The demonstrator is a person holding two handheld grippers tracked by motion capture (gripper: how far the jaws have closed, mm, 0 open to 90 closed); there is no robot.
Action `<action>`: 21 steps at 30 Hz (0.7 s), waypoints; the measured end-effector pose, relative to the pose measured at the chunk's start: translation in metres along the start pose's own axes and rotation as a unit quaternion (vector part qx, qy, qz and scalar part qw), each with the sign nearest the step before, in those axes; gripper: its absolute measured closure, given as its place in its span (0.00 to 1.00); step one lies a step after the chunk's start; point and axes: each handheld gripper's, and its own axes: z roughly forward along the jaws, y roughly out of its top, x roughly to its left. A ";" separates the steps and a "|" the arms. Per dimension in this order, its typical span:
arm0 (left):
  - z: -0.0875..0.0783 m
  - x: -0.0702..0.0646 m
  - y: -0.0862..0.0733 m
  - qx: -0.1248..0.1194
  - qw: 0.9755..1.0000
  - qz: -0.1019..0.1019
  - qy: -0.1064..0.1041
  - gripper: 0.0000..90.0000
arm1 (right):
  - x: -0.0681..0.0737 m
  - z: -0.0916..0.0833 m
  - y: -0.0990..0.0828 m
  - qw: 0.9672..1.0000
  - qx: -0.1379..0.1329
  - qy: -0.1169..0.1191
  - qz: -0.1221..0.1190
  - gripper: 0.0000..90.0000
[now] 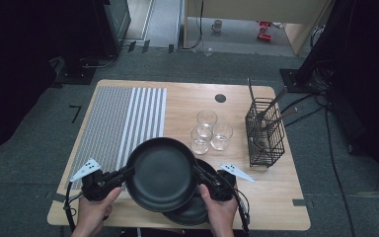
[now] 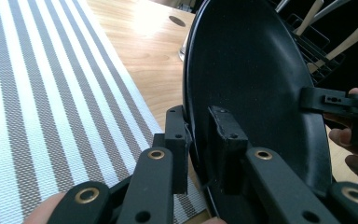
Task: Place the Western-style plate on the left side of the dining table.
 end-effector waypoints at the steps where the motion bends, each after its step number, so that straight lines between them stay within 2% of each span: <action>1: -0.001 0.001 0.001 -0.002 1.000 0.000 0.001 0.88 | 0.000 0.000 0.000 1.000 0.000 0.000 0.000 0.92; 17: -0.012 0.012 0.007 -0.012 1.000 -0.006 0.015 0.88 | 0.009 0.019 0.005 1.000 0.016 0.016 0.000 0.92; 21: -0.016 0.015 0.009 -0.016 1.000 -0.008 0.019 0.88 | 0.011 0.025 0.008 0.999 0.021 0.027 0.000 0.92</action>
